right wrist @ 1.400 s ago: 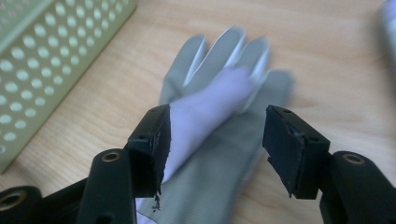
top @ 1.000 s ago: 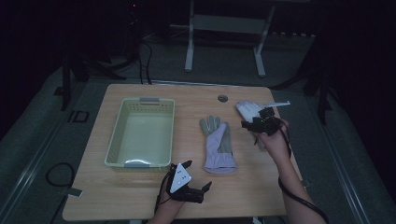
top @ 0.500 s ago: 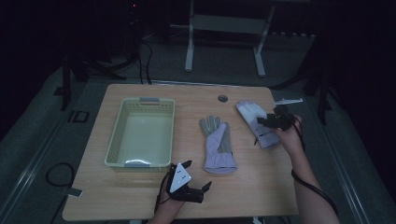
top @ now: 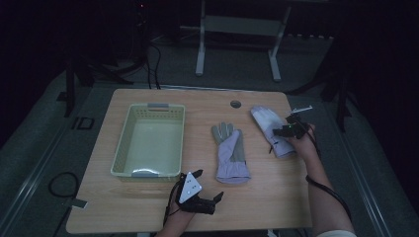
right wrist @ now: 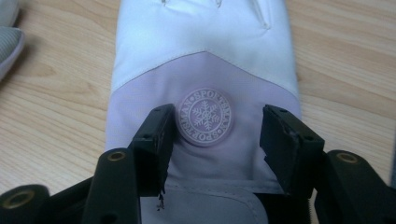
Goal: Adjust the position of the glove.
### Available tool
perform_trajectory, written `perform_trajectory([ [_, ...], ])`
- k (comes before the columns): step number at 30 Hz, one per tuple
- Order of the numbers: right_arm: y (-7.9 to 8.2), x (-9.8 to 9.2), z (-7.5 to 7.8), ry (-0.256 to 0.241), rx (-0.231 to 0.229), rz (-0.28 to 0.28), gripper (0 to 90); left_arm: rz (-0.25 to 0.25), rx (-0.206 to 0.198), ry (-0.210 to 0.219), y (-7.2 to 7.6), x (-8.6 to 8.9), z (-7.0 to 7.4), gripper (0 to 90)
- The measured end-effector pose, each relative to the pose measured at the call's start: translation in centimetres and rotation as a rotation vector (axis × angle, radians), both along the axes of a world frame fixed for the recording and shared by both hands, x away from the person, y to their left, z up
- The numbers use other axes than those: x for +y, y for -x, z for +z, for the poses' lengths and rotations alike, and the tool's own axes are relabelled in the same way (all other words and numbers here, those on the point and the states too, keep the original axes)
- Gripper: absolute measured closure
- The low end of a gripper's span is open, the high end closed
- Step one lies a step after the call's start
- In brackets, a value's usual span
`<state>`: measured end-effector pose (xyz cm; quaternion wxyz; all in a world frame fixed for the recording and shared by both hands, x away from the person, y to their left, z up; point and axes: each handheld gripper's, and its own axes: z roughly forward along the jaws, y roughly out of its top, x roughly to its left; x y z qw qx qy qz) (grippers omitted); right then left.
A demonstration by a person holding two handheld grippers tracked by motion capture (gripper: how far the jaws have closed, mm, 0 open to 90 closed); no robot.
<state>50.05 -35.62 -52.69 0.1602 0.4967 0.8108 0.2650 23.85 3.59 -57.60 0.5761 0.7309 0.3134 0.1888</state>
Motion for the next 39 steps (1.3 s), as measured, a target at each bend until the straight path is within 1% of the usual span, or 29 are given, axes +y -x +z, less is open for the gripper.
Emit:
perform_trajectory([
  [1, -0.1, -0.1, -0.4, -0.022, 0.005, 0.014, 49.0, 0.0, 0.0, 0.0, 0.0, 0.0, 0.0, 0.0],
  [2, -0.1, -0.2, -0.5, -0.028, 0.003, 0.023, 51.3, 0.001, -0.001, 0.0, 0.0, 0.0, 0.0, 0.1],
  [4, -0.1, -0.4, -0.6, -0.061, 0.019, 0.027, 56.7, 0.002, -0.001, 0.001, 0.0, 0.0, 0.0, 0.1],
  [5, -0.1, -0.4, -0.6, -0.063, 0.02, 0.04, 60.7, 0.002, 0.0, 0.001, 0.0, 0.0, 0.0, 0.0],
  [6, -0.1, -0.4, -0.6, -0.06, 0.022, 0.053, 61.5, 0.002, 0.0, 0.001, 0.0, 0.0, 0.0, 0.1],
  [9, -0.3, -0.1, -0.4, -0.05, 0.042, 0.049, 64.9, 0.002, 0.001, 0.002, 0.0, 0.0, 0.0, 0.1],
  [11, -0.3, 0.0, -0.3, -0.047, 0.053, 0.041, 67.3, 0.002, 0.002, 0.003, 0.0, 0.0, 0.0, 0.0],
  [14, -0.4, 0.2, -0.1, -0.047, 0.072, 0.021, 75.1, 0.002, 0.003, 0.003, 0.0, 0.0, 0.0, 0.1],
  [16, -0.3, 0.3, 0.3, -0.044, 0.079, 0.003, 78.3, 0.003, 0.003, 0.004, 0.0, 0.1, 0.0, 0.1],
  [18, -0.1, 0.3, 0.7, -0.049, 0.069, -0.027, 79.6, 0.004, 0.004, 0.004, 0.0, 0.1, 0.0, 0.1],
  [19, 0.1, 0.3, 0.9, -0.047, 0.061, -0.046, 79.9, 0.003, 0.003, 0.003, 0.0, 0.1, 0.0, 0.1],
  [20, 0.3, 0.3, 1.1, -0.033, 0.05, -0.054, 80.2, 0.003, 0.003, 0.002, 0.0, 0.0, 0.0, 0.1],
  [21, 0.5, 0.3, 1.3, -0.034, 0.045, -0.064, 80.5, 0.004, 0.003, 0.003, 0.0, 0.0, 0.0, 0.0],
  [23, 0.9, 0.4, 1.9, -0.037, 0.05, -0.079, 80.6, 0.003, 0.003, 0.003, 0.0, 0.0, 0.0, 0.0],
  [25, 1.4, 0.3, 2.7, -0.046, 0.038, -0.092, 80.5, 0.005, 0.004, 0.004, 0.0, 0.1, 0.0, 0.1],
  [26, 1.7, 0.3, 3.2, -0.055, 0.033, -0.114, 80.5, 0.005, 0.004, 0.003, 0.0, 0.0, 0.0, 0.1],
  [28, 2.3, 0.1, 4.2, -0.064, 0.007, -0.148, 80.5, 0.004, 0.004, 0.003, 0.0, 0.0, 0.0, 0.1],
  [29, 2.6, 0.1, 4.7, -0.073, 0.005, -0.152, 80.5, 0.004, 0.005, 0.003, 0.0, 0.0, 0.0, 0.0],
  [32, 3.8, 0.1, 6.2, -0.085, -0.007, -0.163, 80.5, 0.007, 0.006, 0.004, 0.0, 0.0, 0.0, 0.0],
  [34, 4.7, -0.1, 7.2, -0.102, -0.021, -0.171, 80.5, 0.008, 0.005, 0.002, 0.0, 0.0, 0.0, 0.0],
  [35, 5.3, -0.1, 7.6, -0.112, -0.033, -0.187, 80.4, 0.009, 0.004, 0.002, 0.0, 0.0, 0.0, 0.1],
  [39, 7.7, 0.0, 9.1, -0.147, -0.072, -0.191, 80.4, 0.006, 0.001, 0.0, 0.0, 0.0, 0.0, 0.1],
])
